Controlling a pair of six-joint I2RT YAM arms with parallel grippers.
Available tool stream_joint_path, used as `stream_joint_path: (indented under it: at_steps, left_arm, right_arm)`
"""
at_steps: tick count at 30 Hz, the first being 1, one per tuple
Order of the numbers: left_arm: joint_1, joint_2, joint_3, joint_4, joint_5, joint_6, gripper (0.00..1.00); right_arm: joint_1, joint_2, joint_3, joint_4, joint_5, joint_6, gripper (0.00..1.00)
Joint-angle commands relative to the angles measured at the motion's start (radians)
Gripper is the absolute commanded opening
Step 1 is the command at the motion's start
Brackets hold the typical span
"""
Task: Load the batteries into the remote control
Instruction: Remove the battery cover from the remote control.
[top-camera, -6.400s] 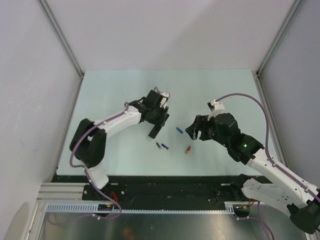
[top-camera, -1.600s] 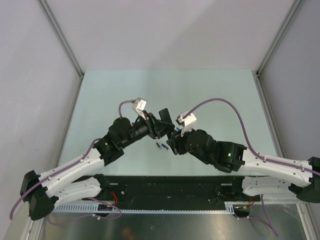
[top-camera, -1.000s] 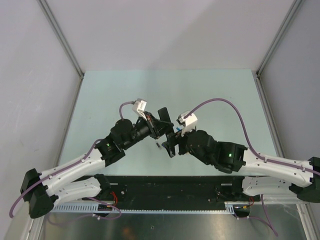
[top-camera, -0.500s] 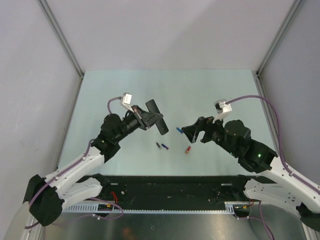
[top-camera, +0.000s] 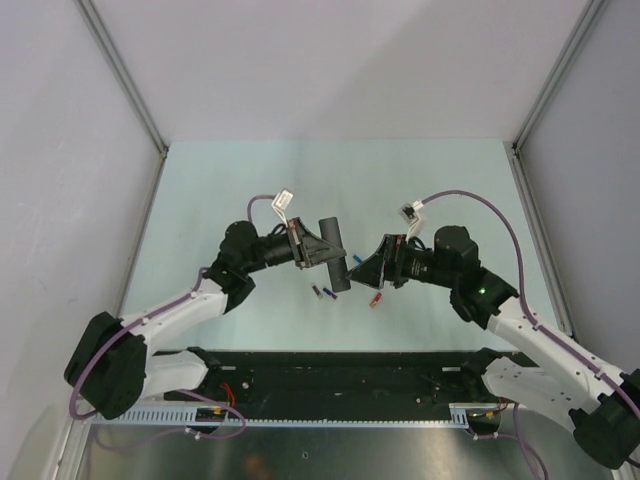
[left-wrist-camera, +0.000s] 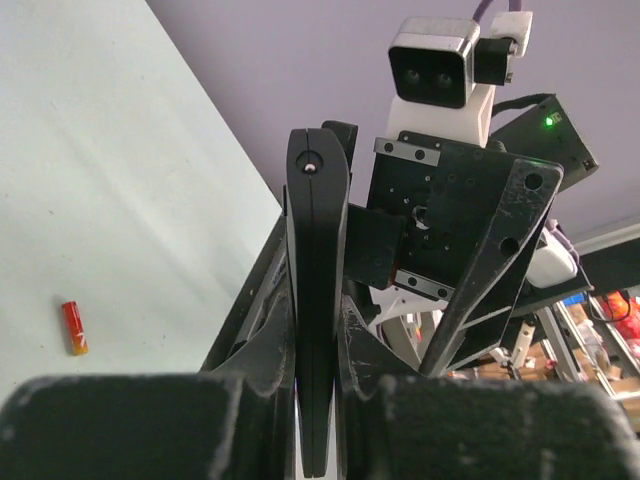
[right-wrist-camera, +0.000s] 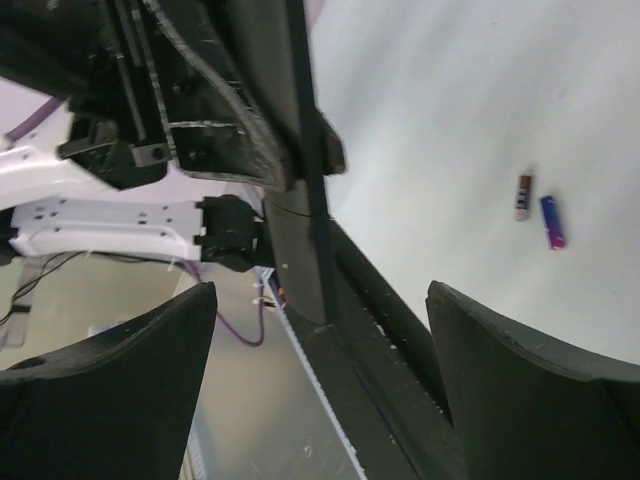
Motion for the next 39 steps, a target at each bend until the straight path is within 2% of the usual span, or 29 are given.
stream_joint_path:
  at_steps: [1, 4, 7, 24, 28, 39]
  left_arm:
    - [0.007, 0.039, 0.065, 0.082, 0.103, -0.039, 0.00]
    - [0.009, 0.055, 0.075, 0.097, 0.120, -0.052, 0.00]
    - [0.007, 0.062, 0.081, 0.114, 0.122, -0.069, 0.00]
    - [0.004, 0.066, 0.047, 0.209, 0.100, -0.139, 0.00]
    - [0.004, 0.068, 0.036, 0.228, 0.085, -0.156, 0.00]
    - [0.009, 0.072, 0.024, 0.318, -0.001, -0.239, 0.00]
  right_arm:
    - [-0.019, 0.014, -0.040, 0.229, -0.167, 0.103, 0.87]
    - [-0.023, 0.048, -0.063, 0.299, -0.194, 0.127, 0.79]
    - [-0.023, 0.088, -0.084, 0.356, -0.209, 0.145, 0.75]
    - [-0.023, 0.232, -0.146, 0.707, -0.240, 0.311, 0.58]
    - [-0.016, 0.256, -0.156, 0.747, -0.243, 0.340, 0.44]
    - [-0.002, 0.244, -0.166, 0.668, -0.240, 0.299, 0.13]
